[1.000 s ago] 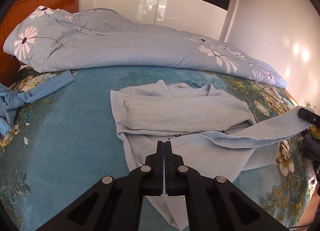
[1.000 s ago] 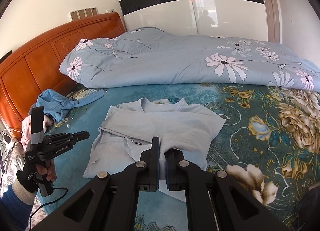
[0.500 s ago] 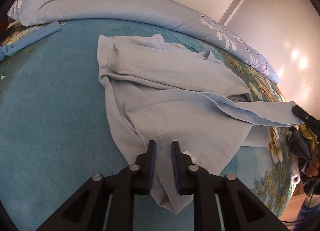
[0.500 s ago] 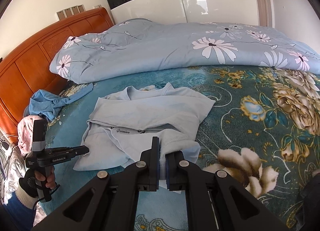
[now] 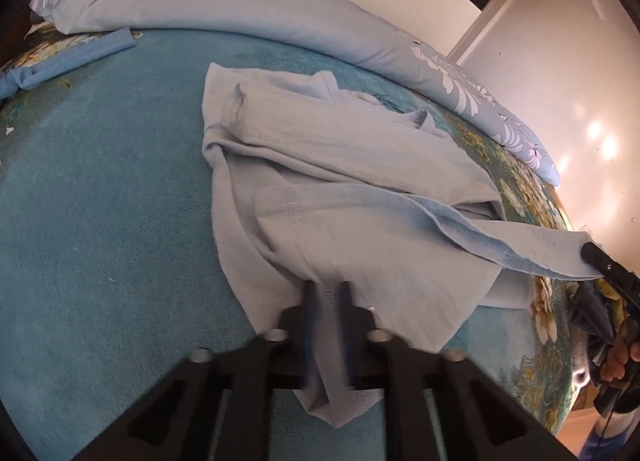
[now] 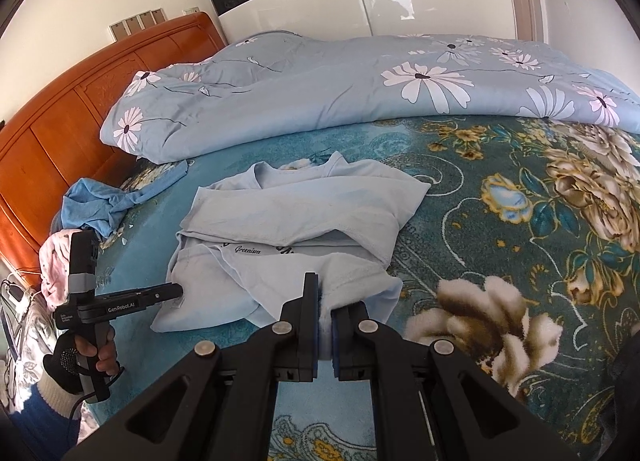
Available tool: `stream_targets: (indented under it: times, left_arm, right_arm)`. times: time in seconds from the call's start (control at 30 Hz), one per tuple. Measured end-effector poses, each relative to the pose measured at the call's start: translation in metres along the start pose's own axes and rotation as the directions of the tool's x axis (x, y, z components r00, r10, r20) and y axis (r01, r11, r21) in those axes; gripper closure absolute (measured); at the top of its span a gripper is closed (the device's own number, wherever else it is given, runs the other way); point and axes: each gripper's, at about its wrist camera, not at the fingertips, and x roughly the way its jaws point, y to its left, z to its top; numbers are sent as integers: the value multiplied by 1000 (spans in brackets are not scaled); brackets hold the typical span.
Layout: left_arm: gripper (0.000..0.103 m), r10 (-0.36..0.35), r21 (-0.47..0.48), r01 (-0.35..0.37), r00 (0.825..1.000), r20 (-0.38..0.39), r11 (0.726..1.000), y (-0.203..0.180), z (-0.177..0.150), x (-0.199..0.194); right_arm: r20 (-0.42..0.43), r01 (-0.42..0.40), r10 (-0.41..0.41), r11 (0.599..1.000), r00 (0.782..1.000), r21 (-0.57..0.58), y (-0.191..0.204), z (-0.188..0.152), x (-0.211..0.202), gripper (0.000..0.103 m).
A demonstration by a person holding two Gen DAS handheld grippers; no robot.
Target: Fold clothes
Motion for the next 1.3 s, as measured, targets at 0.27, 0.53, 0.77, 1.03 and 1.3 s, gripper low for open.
stream_targets:
  times: [0.27,0.53,0.77,1.03,1.3]
  left_arm:
    - [102,17,102,-36,983,182,994,-13,29,-43]
    - [101,149,184,-209,943,297,960,-8,110,-40]
    - [101,289,204,-345,922,259,916,18,187,26]
    - [99,335,192,-342,940,70,920,50,190,92]
    - [68,119,-27,-119,993,-2,993,86,155,29]
  right_arm:
    - [54,-100,98,994,994,51,-7,27,-4,98]
    - [80,-84,76,991,994,103,-25,88,23,98]
    - [-13,-24,27,983,1000,182,-51,140,108,98]
    - [-164,82,-43,968,986,235,-73,137,191,98]
    - [-95,32,-16,985,995,170,-67,128,132,44]
